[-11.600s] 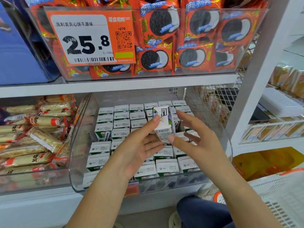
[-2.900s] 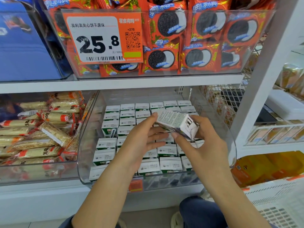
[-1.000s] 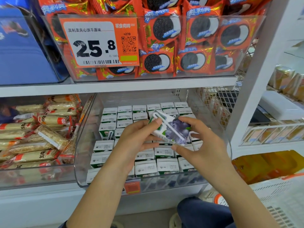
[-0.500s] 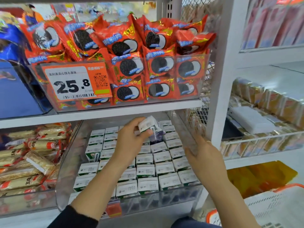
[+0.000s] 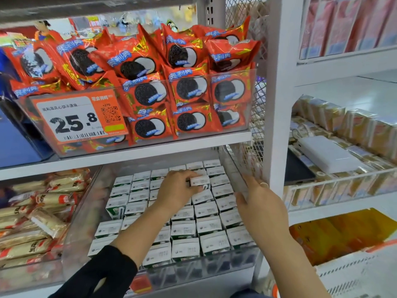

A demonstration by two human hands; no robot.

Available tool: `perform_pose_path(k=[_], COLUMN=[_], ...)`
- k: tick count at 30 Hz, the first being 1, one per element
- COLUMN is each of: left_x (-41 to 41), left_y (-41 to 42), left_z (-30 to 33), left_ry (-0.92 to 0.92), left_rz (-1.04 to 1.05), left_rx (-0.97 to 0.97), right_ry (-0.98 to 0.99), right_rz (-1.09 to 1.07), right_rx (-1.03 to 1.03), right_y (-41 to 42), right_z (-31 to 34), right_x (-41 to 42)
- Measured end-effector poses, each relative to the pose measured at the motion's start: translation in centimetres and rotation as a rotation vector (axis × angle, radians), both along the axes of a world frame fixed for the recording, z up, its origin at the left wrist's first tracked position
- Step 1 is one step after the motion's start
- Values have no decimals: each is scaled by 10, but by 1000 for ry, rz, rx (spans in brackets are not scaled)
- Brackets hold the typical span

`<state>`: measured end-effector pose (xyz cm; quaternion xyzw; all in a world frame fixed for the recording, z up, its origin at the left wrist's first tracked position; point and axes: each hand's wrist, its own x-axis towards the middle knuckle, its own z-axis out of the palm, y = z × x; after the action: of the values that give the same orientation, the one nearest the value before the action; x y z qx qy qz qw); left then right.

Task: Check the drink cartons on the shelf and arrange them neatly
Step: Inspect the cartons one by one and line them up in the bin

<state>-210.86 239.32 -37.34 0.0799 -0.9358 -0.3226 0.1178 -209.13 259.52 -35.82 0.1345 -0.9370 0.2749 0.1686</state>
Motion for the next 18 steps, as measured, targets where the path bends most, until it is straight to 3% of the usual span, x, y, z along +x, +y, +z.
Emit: perform_pose_path(k=[11, 18], left_x=[-18, -40], left_y=[-19, -26], left_z=[2, 14], left_ry=[-24, -216], left_rz=[-12, -26], left_rx=[-90, -206], right_ry=[19, 27], right_rz=[-12, -11], right_rx=[13, -7], right_y=[-1, -1], right_z=[-1, 0], right_x=[-5, -5])
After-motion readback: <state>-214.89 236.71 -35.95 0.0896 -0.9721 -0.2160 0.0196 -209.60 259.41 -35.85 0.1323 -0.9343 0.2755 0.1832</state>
